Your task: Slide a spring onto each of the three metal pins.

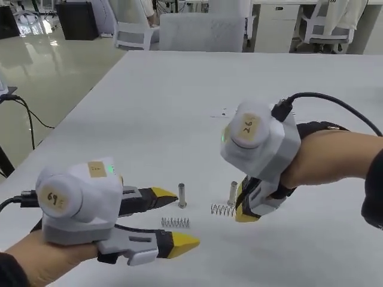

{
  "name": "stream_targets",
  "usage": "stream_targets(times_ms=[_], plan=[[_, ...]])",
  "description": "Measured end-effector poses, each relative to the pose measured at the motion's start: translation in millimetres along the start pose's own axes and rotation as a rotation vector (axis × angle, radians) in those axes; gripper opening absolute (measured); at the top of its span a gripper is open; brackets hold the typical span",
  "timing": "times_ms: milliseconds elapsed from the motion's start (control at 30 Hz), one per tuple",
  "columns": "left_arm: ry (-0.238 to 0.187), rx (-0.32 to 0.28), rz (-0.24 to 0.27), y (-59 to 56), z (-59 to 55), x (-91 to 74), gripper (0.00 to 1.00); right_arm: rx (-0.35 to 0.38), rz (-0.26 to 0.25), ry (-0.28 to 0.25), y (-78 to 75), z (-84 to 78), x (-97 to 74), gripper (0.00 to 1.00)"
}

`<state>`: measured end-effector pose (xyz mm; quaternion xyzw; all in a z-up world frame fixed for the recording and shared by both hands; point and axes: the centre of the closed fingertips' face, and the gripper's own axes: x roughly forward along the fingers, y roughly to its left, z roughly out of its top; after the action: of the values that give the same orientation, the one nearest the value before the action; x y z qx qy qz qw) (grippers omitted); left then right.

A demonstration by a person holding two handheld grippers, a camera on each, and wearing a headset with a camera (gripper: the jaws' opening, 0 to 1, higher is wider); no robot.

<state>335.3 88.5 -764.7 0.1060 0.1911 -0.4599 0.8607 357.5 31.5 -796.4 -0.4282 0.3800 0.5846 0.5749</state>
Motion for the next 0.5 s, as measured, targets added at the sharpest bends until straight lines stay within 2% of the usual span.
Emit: stream_targets(times_ms=[300,500], plan=[[-0.003,0.011,-0.016,-4.2,3.2,4.3,0.40,-0.040,0.006,-0.021,6.4,18.0,-5.5,0.07],[-0.003,0.019,-0.022,-7.1,3.1,5.7,0.38,-0.069,0.011,-0.023,12.2,22.8,-4.8,0.07]])
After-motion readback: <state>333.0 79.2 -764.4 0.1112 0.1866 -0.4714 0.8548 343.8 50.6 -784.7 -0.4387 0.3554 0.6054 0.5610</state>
